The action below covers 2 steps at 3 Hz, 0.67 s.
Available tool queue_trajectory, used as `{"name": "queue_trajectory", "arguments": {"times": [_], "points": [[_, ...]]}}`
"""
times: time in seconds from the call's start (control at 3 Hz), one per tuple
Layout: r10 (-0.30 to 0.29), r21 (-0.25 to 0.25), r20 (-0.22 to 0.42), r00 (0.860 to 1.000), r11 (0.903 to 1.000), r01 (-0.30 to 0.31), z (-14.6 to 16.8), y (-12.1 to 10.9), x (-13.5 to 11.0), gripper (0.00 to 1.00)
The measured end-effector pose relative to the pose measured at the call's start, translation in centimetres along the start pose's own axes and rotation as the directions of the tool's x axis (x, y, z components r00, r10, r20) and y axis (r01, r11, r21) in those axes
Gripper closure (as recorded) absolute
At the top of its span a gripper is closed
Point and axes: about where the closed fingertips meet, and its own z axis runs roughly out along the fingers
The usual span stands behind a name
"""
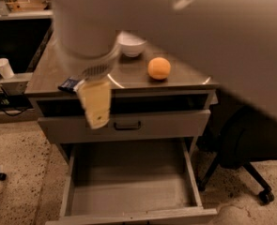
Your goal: Place rxbar blueberry into middle drawer
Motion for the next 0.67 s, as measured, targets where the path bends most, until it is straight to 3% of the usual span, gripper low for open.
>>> {"name": "queue_trajectory", "arguments": {"times": [0.33,0.67], "points": [[-0.046,-0.004,0.01,0.999,0.9989,0.046,1.58,1.38,-1.93,0.0],[-0.052,0.013,0.009,0.999,0.9986,0.051,0.66,1.21,-2.36,0.0]]}}
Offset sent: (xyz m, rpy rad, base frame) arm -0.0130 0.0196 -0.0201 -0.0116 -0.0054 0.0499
